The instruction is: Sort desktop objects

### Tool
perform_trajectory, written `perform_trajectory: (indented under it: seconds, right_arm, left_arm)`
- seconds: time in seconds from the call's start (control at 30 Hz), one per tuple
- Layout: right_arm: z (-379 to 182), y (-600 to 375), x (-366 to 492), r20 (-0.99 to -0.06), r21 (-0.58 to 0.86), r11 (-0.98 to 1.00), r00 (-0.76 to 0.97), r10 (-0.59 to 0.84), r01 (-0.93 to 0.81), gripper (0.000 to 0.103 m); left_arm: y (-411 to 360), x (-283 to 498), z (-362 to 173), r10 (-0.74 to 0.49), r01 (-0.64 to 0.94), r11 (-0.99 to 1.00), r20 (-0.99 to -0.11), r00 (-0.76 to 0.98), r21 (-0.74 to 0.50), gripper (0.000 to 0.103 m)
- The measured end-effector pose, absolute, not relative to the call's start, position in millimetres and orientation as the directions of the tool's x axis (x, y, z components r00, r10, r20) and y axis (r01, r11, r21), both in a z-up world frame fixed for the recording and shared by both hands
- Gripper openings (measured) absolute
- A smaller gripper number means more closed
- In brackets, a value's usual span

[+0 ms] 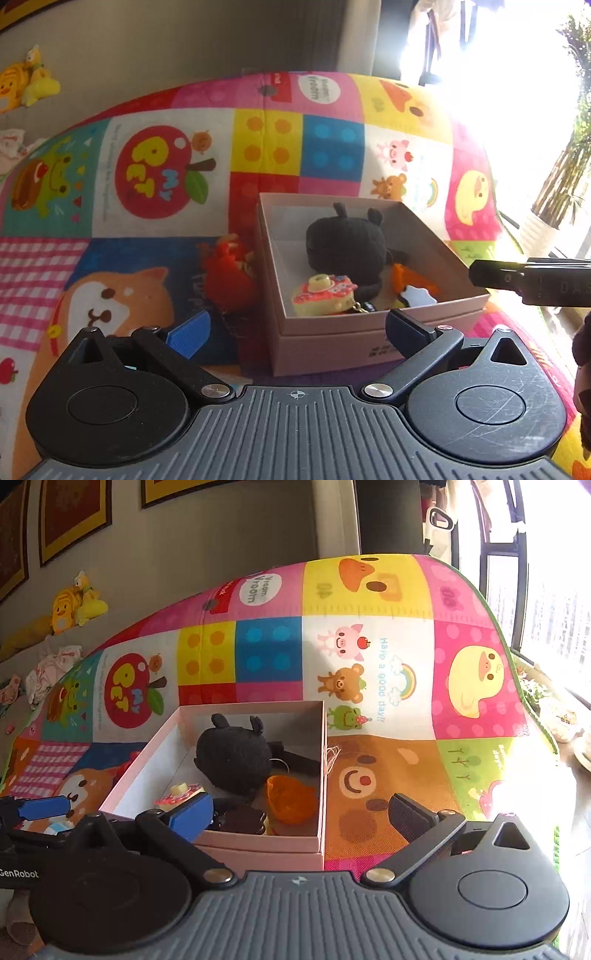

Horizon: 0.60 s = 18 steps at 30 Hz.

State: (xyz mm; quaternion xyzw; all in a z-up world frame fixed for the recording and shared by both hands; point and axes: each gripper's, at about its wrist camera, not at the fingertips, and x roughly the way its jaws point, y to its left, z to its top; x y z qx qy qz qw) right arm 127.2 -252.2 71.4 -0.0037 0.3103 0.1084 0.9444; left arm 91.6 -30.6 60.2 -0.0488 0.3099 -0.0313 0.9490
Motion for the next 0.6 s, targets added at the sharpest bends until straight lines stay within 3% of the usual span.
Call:
perform_trajectory:
  seconds: [0.23, 0.47, 0.6]
  right_arm:
    - [42, -231, 160, -0.663, -0.061, 0.975, 0.739, 0.119, -0.213, 0.086]
    - [44, -240, 146, -0.64, -0.153, 0.968, 0.766, 0.055, -0.198, 0.085]
    - [51, -263, 130, -0.621, -0.202, 0.965, 0.783, 0.006, -0.167, 0.085]
  left_arm:
    - [-22, 126, 44, -0.014, -0.025, 0.998, -0.62, 0.784, -0.054, 0.103]
    - [-24, 119, 48, 0.033, -0.013, 0.999, -0.595, 0.803, 0.039, 0.103]
    - [-27, 108, 51, 0.006, 0.017, 0.999, -0.598, 0.802, 0.033, 0.103]
